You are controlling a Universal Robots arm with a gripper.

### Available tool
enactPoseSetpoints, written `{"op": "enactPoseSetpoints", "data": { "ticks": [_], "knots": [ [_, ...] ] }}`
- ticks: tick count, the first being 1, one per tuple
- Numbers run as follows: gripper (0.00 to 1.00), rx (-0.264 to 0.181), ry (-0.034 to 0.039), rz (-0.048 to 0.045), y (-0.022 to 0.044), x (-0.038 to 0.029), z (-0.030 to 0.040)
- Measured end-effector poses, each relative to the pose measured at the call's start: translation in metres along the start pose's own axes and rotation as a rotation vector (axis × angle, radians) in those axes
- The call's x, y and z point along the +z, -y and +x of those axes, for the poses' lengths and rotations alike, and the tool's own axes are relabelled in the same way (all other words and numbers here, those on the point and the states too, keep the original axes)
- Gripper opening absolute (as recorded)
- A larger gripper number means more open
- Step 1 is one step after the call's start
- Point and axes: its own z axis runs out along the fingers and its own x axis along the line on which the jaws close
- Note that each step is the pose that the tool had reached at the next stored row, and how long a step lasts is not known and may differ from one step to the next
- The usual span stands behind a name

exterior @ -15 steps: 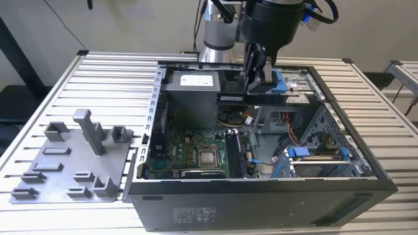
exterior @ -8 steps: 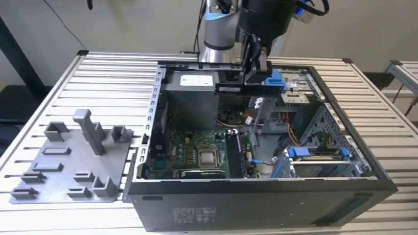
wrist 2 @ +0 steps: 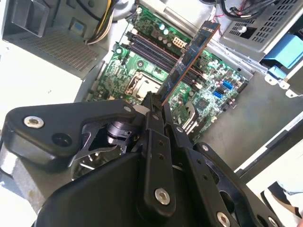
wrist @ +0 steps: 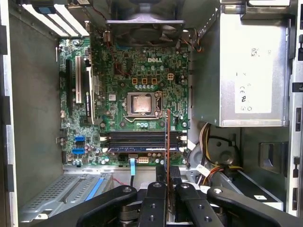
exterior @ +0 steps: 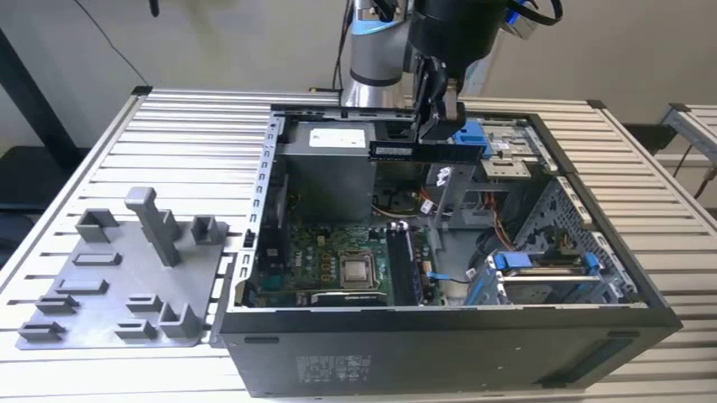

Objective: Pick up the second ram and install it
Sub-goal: 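Insert the second ram into the second slot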

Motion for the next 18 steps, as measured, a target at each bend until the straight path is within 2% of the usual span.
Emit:
{"op": "enactPoseSetpoints", "data": {
  "ticks": [9,18],
  "knots": [
    [0.14,0.004,0.0001,0.0002,0.0,0.0,0.0],
    [0.14,0.1,0.0015,0.0016,0.0,0.0,0.0]
  ]
}}
